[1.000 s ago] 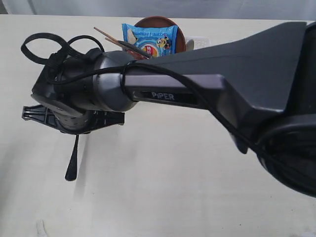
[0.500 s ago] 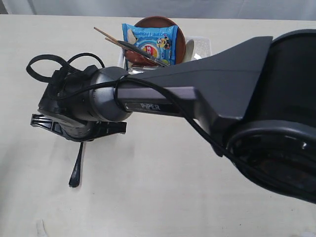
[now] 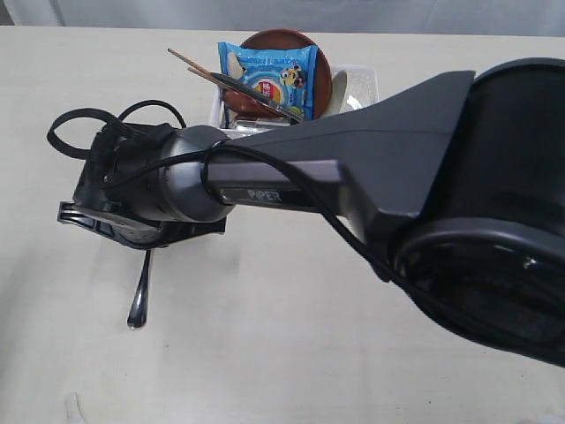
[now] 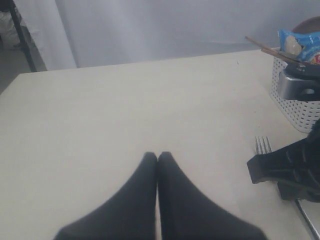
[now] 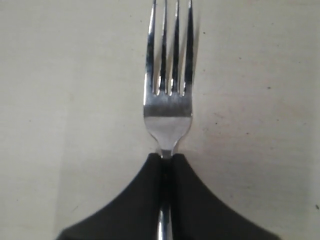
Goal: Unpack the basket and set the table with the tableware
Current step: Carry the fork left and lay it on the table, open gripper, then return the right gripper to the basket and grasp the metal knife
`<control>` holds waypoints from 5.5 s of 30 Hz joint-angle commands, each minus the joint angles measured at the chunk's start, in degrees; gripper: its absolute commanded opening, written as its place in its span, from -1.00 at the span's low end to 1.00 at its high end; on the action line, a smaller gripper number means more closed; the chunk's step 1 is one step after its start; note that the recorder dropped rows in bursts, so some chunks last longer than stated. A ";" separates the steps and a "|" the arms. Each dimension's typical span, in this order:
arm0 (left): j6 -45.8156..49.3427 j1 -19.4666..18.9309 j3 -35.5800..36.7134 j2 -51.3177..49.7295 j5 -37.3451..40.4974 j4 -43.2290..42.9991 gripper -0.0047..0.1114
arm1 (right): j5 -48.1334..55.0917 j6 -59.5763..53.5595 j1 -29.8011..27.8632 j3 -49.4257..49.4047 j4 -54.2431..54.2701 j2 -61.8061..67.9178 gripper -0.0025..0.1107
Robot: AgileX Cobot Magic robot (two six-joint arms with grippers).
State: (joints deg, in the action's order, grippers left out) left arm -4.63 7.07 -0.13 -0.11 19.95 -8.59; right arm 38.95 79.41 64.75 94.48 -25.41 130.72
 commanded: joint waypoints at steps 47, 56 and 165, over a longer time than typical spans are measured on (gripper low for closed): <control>-0.13 0.29 0.13 0.11 -0.03 0.14 -0.92 | 17.05 -67.13 -15.33 0.03 2.15 -25.50 -0.23; -0.13 0.29 0.13 0.11 -0.03 0.14 -0.92 | 9.49 -95.69 -28.14 0.03 20.61 -21.83 -0.23; -0.13 0.29 0.13 0.11 -0.03 0.05 -0.92 | 4.46 -132.72 -36.51 0.02 54.02 -5.96 -0.30</control>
State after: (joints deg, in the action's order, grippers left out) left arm -4.63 7.07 -0.13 -0.11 19.95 -8.59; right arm 44.06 -52.22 28.22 94.43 28.18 124.25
